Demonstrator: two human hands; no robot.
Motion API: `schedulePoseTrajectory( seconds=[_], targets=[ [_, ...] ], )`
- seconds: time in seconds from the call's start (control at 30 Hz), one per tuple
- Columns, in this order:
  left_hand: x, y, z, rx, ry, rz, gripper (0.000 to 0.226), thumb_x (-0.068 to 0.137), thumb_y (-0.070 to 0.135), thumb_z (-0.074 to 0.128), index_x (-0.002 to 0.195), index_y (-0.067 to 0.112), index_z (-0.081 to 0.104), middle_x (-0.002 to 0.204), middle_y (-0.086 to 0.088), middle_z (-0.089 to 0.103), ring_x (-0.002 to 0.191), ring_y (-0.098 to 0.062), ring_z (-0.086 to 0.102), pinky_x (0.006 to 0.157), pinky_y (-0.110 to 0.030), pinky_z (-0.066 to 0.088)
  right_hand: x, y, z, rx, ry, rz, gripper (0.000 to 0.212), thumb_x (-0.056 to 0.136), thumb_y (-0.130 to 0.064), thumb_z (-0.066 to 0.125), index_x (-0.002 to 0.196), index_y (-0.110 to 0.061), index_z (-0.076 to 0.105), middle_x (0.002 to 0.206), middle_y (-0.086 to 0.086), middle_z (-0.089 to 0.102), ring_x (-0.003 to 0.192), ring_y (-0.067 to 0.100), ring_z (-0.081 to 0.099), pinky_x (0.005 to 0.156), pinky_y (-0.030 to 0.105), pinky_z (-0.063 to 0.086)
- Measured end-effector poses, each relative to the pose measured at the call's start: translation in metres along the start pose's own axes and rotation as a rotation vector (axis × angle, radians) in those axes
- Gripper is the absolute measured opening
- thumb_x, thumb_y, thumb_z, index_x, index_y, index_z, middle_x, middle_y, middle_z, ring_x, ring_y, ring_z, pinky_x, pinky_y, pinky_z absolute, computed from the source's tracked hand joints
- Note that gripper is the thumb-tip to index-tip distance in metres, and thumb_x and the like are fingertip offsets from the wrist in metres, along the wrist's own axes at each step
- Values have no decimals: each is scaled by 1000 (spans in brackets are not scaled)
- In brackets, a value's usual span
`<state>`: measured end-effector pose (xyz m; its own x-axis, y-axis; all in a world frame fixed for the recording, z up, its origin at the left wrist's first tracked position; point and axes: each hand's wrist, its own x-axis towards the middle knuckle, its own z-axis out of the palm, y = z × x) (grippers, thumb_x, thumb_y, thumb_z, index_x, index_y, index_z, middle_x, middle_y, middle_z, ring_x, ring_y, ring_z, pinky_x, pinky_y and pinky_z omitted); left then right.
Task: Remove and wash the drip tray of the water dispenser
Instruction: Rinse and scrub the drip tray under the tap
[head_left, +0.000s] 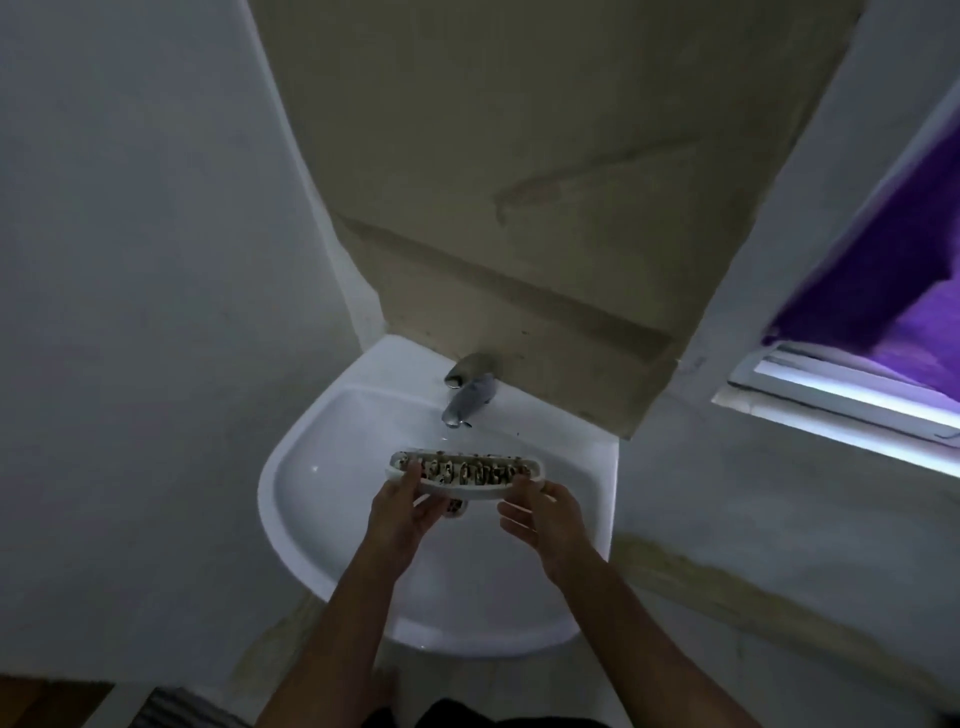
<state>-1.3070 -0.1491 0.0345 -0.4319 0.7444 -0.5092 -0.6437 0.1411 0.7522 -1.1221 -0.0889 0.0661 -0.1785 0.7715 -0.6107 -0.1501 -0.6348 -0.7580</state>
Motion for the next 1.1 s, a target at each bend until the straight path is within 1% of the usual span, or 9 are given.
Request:
schedulePoseTrajectory(
  seconds=[0.13, 0.3, 0.4, 0.5, 0.57, 0.67, 0.83, 0.97, 1.1],
  targets=[
    [41, 15, -15, 40, -35, -113, 30, 91, 34, 63, 113, 13, 63, 110, -13, 71, 89, -23, 74, 68, -34, 60, 9, 9, 29, 54, 107, -14, 40, 95, -19, 65, 124, 5, 52, 105, 25, 68, 86, 32, 70, 78, 44, 61],
    [78, 32, -39, 108, -81, -260, 35, 92, 43, 59, 108, 12, 64, 93, -8, 77, 79, -20, 75, 61, -32, 60, 10, 31, 66, 127, 263, 16, 39, 95, -16, 64, 124, 7, 52, 96, 22, 66, 78, 29, 69, 69, 38, 61],
    [91, 38, -49, 128, -138, -305, 34, 92, 42, 59, 108, 13, 63, 96, -9, 75, 80, -19, 75, 61, -32, 60, 8, 41, 83, 116, 375, 8, 45, 93, -22, 67, 129, -1, 50, 105, 21, 66, 80, 28, 67, 79, 46, 60],
    [99, 43, -54, 139, -190, -327, 39, 92, 43, 59, 116, 12, 61, 109, -11, 71, 88, -21, 74, 66, -32, 60, 9, 40, 95, -284, 594, -156, 64, 87, -41, 71, 140, -14, 45, 132, 19, 56, 108, 29, 61, 98, 49, 51],
    [104, 47, -55, 145, -222, -336, 47, 92, 45, 58, 124, 11, 59, 116, -12, 69, 98, -23, 71, 70, -32, 60, 10, 32, 108, -478, 650, -301, 73, 83, -52, 71, 142, -19, 45, 138, 15, 50, 126, 31, 50, 105, 49, 45],
    [108, 52, -54, 144, -265, -343, 54, 93, 46, 56, 133, 9, 54, 126, -13, 65, 107, -25, 67, 73, -31, 60, 15, 12, 128, -613, 633, -425, 74, 80, -64, 66, 141, -26, 47, 140, 10, 50, 132, 28, 43, 108, 50, 41],
    [112, 60, -53, 110, -253, -339, 54, 94, 44, 55, 134, 9, 52, 128, -15, 62, 107, -26, 66, 71, -31, 60, 24, -19, 152, -687, 642, -627, 46, 92, -55, 57, 122, -23, 70, 126, 2, 66, 124, 22, 52, 105, 43, 41],
    [114, 64, -55, 86, -252, -312, 52, 94, 44, 55, 134, 11, 52, 123, -12, 64, 106, -25, 66, 70, -30, 60, 25, -20, 160, -533, 547, -609, 42, 93, -48, 60, 122, -19, 70, 128, 5, 65, 125, 22, 52, 105, 48, 43],
    [114, 65, -53, 81, -265, -297, 49, 96, 43, 53, 134, 13, 52, 126, -13, 63, 107, -24, 66, 73, -30, 60, 25, -22, 162, -382, 464, -553, 46, 92, -46, 63, 128, -17, 65, 133, 3, 60, 127, 18, 50, 109, 43, 42]
  ],
)
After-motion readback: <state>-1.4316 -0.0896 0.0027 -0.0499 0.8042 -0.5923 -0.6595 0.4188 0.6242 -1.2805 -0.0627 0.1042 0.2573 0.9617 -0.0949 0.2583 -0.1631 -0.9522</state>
